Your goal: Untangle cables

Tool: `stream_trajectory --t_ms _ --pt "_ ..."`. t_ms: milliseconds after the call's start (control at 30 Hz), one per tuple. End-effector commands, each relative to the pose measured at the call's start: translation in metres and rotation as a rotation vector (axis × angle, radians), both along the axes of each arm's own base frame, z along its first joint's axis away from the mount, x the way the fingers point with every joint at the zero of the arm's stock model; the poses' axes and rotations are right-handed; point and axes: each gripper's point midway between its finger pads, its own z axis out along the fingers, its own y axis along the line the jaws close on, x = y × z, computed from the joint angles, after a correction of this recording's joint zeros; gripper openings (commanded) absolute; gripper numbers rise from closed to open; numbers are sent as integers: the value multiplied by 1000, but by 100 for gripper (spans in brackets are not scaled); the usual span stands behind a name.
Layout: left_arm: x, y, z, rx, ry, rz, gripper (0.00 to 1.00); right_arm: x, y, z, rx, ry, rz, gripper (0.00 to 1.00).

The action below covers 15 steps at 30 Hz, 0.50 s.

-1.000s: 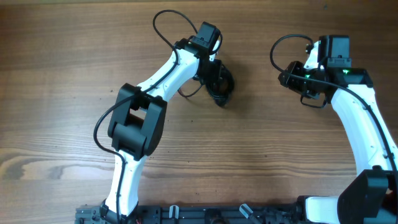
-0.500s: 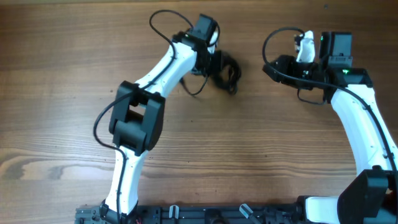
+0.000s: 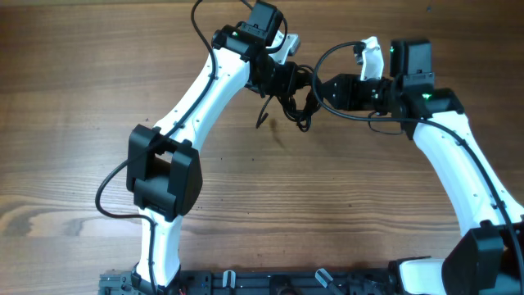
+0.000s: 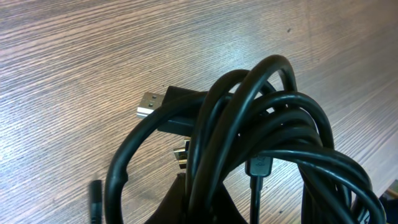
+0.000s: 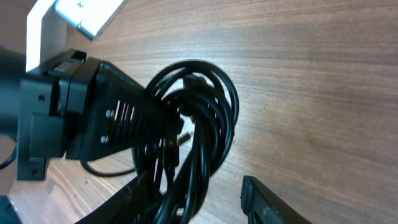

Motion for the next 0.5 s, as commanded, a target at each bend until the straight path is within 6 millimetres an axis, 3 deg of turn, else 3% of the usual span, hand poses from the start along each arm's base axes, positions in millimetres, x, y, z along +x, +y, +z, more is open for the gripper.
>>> stream_trajectory --t_ms 0,133,200,267,333,467 --pt "-3 -10 19 -76 -25 -56 4 12 8 -16 -23 19 -16 48" --pt "-5 -17 23 -118 -12 -70 4 18 13 -36 0 71 -22 31" --pt "-5 -17 23 -117 -14 -69 4 19 16 -31 17 57 -9 4" --pt "2 -8 17 -57 -39 -35 4 22 11 -13 39 8 -15 4" --pt "18 15 7 67 -50 138 4 20 -2 21 84 -64 -26 4" --pt "31 35 3 157 -76 277 4 -9 -16 89 292 -153 79 4"
